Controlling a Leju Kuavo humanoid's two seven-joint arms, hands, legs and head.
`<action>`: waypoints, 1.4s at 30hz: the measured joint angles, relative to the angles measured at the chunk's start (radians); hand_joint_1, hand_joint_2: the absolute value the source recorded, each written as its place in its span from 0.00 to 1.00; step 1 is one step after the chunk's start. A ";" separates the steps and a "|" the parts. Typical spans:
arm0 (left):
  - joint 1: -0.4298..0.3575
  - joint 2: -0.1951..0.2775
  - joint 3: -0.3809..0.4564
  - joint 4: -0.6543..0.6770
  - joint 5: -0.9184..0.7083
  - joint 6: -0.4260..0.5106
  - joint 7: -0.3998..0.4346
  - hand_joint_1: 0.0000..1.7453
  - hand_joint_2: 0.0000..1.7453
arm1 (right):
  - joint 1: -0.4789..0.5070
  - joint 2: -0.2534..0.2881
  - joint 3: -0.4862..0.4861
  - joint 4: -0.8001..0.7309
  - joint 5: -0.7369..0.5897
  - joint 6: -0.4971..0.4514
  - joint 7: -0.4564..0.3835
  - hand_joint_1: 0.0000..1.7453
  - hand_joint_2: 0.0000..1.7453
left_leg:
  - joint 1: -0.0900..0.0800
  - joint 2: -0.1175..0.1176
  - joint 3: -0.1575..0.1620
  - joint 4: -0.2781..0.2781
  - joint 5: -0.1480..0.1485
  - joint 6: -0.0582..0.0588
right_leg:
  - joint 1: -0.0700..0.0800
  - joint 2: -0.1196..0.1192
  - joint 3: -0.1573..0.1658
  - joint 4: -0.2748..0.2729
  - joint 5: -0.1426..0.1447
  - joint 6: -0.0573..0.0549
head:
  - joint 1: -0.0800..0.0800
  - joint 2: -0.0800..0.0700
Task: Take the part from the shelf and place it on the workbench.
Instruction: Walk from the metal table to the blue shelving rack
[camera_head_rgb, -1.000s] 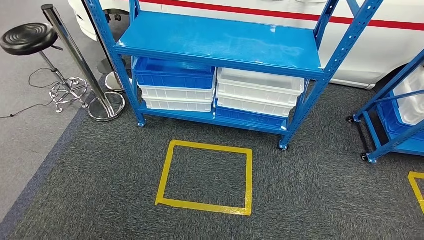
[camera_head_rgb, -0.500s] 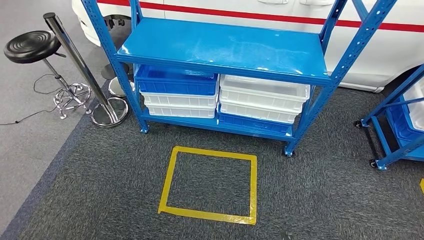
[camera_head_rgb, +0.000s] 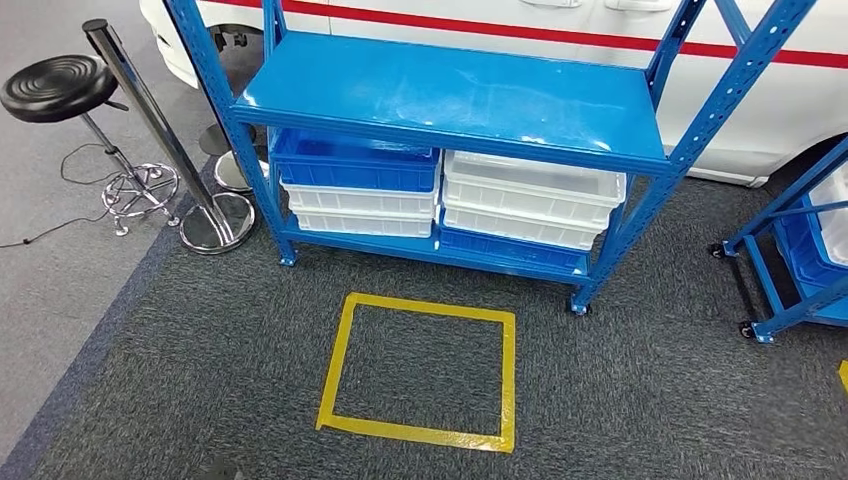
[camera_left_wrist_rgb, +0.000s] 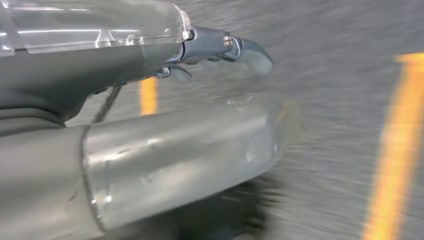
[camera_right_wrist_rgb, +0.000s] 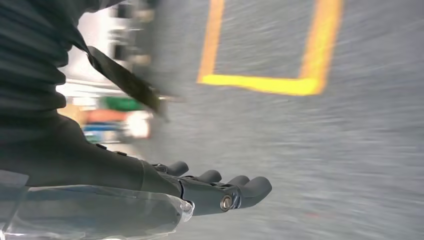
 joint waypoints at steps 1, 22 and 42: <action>0.027 -0.001 0.000 0.030 0.000 0.000 0.000 0.00 0.00 | -0.030 0.000 0.000 -0.030 0.000 0.000 -0.001 0.00 1.00 | 0.000 0.003 0.002 -0.002 -0.002 -0.005 | 0.003 0.000 0.001 -0.001 -0.002 -0.003 | 0.000 0.000; -0.046 0.003 0.000 -0.007 0.000 0.000 -0.002 0.00 0.00 | 0.039 0.007 0.000 0.006 0.000 0.000 -0.001 0.00 1.00 | 0.000 -0.001 -0.013 -0.018 0.036 0.024 | -0.008 0.001 -0.047 0.153 -0.121 0.016 | 0.001 0.000; 0.261 0.005 0.020 0.331 -0.021 0.000 -0.004 0.00 1.00 | -0.271 0.000 -0.022 -0.321 0.020 -0.006 -0.008 0.00 1.00 | 0.000 0.008 -0.112 0.206 -0.061 -0.014 | 0.004 0.006 0.031 -0.013 -0.020 -0.032 | 0.000 0.000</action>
